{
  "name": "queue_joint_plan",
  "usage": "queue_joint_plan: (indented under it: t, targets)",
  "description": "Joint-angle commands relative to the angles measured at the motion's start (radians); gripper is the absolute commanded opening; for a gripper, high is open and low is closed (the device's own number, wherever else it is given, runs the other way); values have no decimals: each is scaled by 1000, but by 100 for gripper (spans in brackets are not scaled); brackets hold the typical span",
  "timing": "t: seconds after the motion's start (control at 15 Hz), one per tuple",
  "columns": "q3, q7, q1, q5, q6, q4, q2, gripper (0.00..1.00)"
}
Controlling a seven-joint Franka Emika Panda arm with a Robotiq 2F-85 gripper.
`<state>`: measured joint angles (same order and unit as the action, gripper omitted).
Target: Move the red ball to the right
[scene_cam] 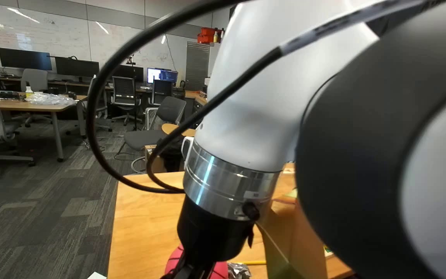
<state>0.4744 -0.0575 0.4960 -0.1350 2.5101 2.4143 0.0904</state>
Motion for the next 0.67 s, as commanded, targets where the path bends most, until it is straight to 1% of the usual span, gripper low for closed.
queue_joint_plan:
  t: [0.0,0.07,0.27,0.6]
  targets:
    - [-10,60,-12,-24,-62,-122,-133,100]
    - [-7,51,-15,-29,-77,-143,-171,100]
    - [7,118,-19,-102,-102,-197,-265,100]
    - [34,282,-63,-236,-107,-248,-359,100]
